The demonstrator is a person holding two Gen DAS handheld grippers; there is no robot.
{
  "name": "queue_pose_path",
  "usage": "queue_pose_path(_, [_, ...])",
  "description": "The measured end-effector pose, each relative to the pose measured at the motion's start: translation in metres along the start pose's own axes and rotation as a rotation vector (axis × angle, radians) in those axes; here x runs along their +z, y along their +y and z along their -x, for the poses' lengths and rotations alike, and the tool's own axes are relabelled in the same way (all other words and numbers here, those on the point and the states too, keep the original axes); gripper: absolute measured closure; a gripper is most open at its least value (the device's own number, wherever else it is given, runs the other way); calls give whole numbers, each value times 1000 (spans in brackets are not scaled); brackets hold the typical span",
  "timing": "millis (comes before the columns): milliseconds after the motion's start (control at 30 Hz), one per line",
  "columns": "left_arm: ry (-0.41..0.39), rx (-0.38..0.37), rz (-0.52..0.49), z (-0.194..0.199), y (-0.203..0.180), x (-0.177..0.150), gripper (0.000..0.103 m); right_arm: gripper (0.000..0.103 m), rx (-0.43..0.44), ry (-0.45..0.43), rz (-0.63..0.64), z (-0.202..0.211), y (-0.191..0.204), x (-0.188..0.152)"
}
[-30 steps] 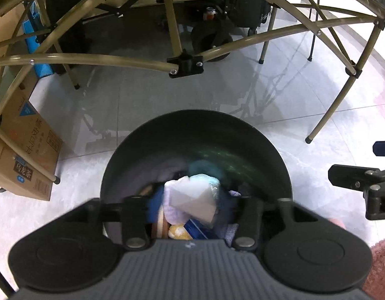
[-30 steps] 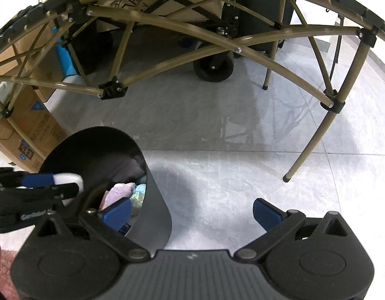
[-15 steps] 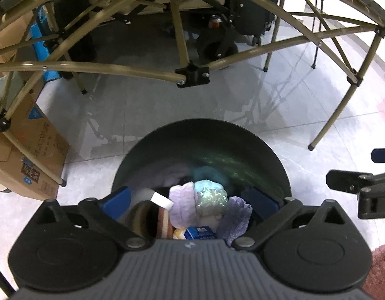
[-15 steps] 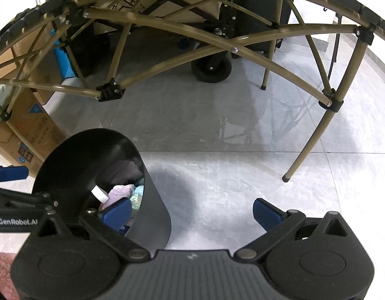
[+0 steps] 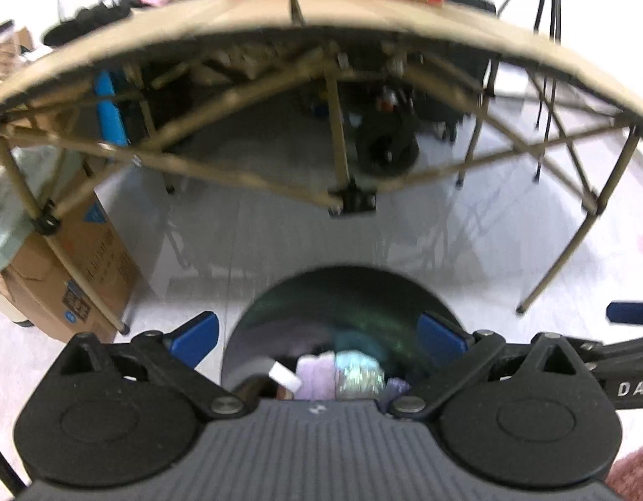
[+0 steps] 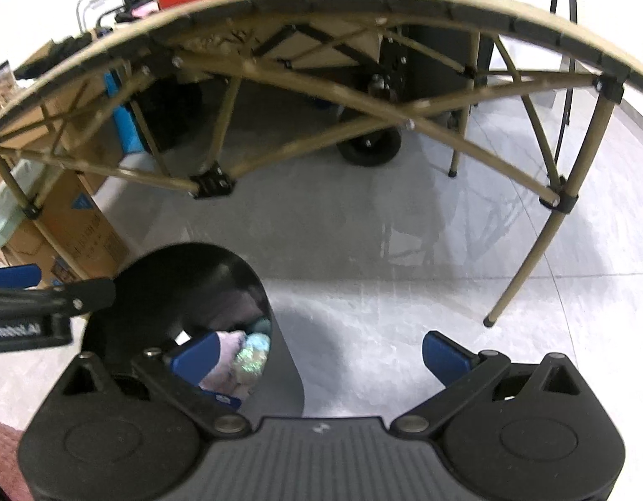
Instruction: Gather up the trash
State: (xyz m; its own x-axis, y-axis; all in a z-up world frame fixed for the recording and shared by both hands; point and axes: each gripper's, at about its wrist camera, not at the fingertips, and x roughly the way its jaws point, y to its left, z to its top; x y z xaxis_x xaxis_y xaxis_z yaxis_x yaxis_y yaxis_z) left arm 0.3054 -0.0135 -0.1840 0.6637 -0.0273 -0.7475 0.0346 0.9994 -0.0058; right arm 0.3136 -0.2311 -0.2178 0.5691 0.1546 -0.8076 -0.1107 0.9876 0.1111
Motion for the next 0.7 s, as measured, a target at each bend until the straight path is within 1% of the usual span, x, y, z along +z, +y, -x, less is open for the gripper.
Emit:
queue_pose_path(133, [-72, 16, 46, 29, 9, 4, 0, 0, 24, -63, -7, 22, 4, 3])
queue_pose_path(267, [-108, 60, 72, 61, 19, 7, 0, 0, 53, -139, -25, 56, 9, 7])
queue_pose_path(433, [-175, 47, 89, 115, 34, 6, 0, 0, 76, -234, 11, 112, 16, 5])
queue_pose_path(567, [-216, 45, 70, 161, 40, -7, 0, 0, 98, -282, 54, 159, 23, -6])
queue_pose_path(700, [-234, 31, 59, 200, 42, -30, 0, 0, 117, -312, 82, 201, 29, -28])
